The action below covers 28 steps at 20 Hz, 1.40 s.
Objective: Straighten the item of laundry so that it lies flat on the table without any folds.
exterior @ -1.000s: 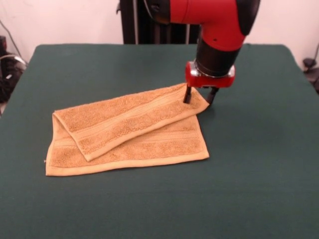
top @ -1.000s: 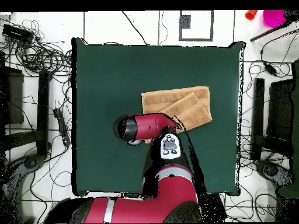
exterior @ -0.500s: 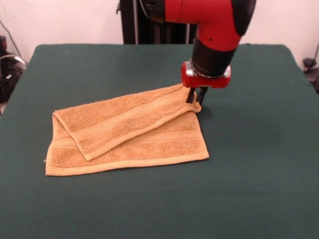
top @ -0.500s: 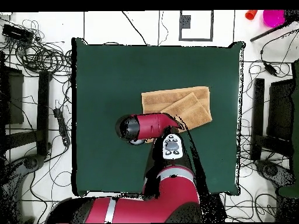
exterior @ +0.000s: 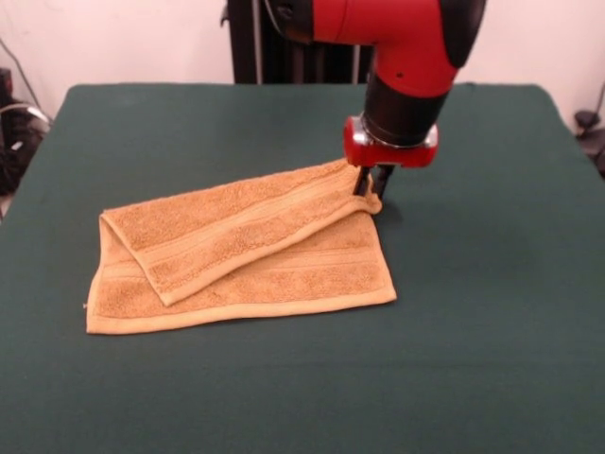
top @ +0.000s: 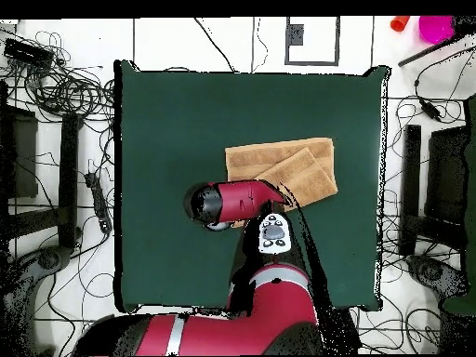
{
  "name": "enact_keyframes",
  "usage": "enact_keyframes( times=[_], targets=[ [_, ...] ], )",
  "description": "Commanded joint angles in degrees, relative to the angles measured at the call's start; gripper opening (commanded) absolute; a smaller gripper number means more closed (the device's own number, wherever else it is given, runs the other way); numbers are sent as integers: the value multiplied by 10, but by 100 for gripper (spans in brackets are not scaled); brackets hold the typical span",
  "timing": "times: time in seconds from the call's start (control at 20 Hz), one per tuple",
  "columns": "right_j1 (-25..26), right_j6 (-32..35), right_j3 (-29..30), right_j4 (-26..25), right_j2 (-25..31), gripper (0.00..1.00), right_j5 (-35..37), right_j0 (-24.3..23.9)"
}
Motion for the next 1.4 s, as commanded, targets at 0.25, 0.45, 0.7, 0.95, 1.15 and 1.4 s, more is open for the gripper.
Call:
enact_keyframes(
  times=[0.25, 0.45, 0.7, 0.95, 1.15, 1.4],
  targets=[
    [12, 37, 3, 1, 21, 0, 66, 1],
    [-37, -1, 40, 2, 34, 0, 103, -21],
    [-97, -53, 100, 0, 61, 0, 121, -70],
    [-154, -122, 131, -15, 88, 0, 161, -128],
    [-205, -174, 167, -35, 107, 0, 197, -172],
    [-251, -173, 232, -44, 133, 0, 183, -211]
  ],
)
